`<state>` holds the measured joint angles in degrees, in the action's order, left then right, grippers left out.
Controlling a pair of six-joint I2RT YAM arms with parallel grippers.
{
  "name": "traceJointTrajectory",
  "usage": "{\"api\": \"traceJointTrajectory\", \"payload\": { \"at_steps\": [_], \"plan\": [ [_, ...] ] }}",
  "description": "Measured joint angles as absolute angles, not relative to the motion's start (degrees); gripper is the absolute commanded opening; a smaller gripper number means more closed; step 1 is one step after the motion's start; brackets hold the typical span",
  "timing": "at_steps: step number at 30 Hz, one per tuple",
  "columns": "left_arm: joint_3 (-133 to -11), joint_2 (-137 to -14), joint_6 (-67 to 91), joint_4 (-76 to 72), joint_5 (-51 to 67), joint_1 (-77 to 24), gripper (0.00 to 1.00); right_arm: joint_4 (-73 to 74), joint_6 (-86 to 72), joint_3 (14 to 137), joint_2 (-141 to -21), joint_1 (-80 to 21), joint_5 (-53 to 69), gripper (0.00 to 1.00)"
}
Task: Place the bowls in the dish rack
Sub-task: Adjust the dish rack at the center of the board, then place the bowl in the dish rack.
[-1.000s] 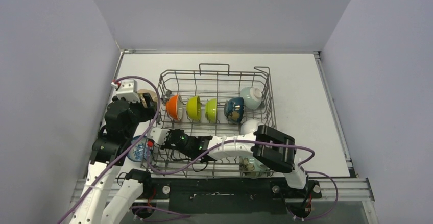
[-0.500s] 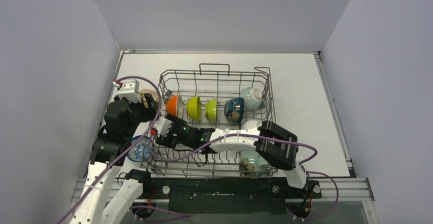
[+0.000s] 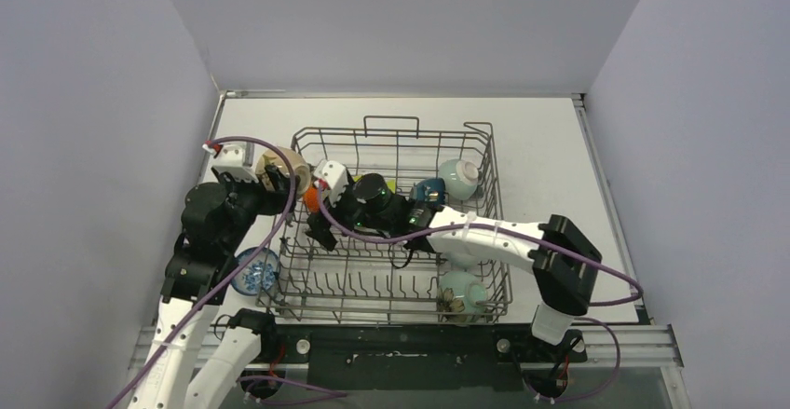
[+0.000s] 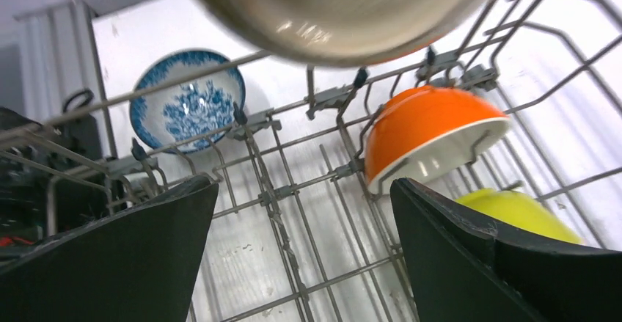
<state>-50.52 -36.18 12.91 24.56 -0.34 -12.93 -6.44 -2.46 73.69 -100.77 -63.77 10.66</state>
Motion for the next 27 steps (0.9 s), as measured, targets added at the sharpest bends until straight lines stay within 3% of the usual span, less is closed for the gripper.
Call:
{"api": "traceJointTrajectory", "payload": {
  "at_steps": [14,27],
  "plan": [
    [-50.5,-37.1,13.5,21.0,10.5,-13.0,0.00,-6.7,-10.0,68.0,-93.4,-53.9,23.5,0.98],
    [-45.5,-41.3,20.6,9.3,24.3,-16.2,0.00,-13.0,-21.0,57.1,-84.4,-39.1,37.5,0.92]
  ]
}}
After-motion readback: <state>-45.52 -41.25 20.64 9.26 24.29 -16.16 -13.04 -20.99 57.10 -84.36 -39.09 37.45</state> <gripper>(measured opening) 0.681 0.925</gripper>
